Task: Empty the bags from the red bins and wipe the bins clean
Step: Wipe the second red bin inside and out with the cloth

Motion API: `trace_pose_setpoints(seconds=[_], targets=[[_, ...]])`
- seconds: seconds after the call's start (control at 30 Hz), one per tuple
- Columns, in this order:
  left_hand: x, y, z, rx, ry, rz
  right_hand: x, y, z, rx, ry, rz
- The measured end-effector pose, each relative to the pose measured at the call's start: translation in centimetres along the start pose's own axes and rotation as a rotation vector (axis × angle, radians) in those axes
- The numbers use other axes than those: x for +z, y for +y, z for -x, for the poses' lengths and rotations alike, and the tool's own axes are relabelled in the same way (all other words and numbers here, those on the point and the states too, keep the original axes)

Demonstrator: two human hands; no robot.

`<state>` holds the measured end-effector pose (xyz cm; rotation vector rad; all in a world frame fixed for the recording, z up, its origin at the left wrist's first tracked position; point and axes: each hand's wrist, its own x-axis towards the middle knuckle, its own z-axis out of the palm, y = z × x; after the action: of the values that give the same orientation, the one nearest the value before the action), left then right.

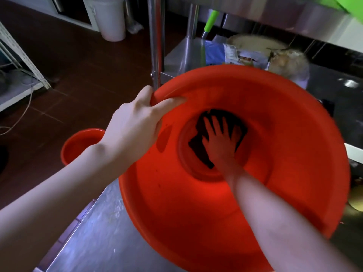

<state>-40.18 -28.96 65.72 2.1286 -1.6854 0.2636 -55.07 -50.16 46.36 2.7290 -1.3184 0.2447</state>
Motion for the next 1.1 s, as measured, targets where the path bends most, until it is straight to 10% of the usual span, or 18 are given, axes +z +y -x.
trace_pose_setpoints(seconds=[0.13, 0.57, 1.1], targets=[[0.3, 0.4, -0.3, -0.015, 0.010, -0.003, 0.9, -1.7, -0.2, 0.003, -0.028, -0.019], [-0.2, 0.4, -0.5, -0.006, -0.014, -0.023, 2.3, 0.5, 6.2, -0.871, -0.433, 0.433], [0.1, 2.3, 0.0, -0.033, 0.040, -0.082, 1.3, -1.9, 1.3, -0.495, -0.214, 0.079]])
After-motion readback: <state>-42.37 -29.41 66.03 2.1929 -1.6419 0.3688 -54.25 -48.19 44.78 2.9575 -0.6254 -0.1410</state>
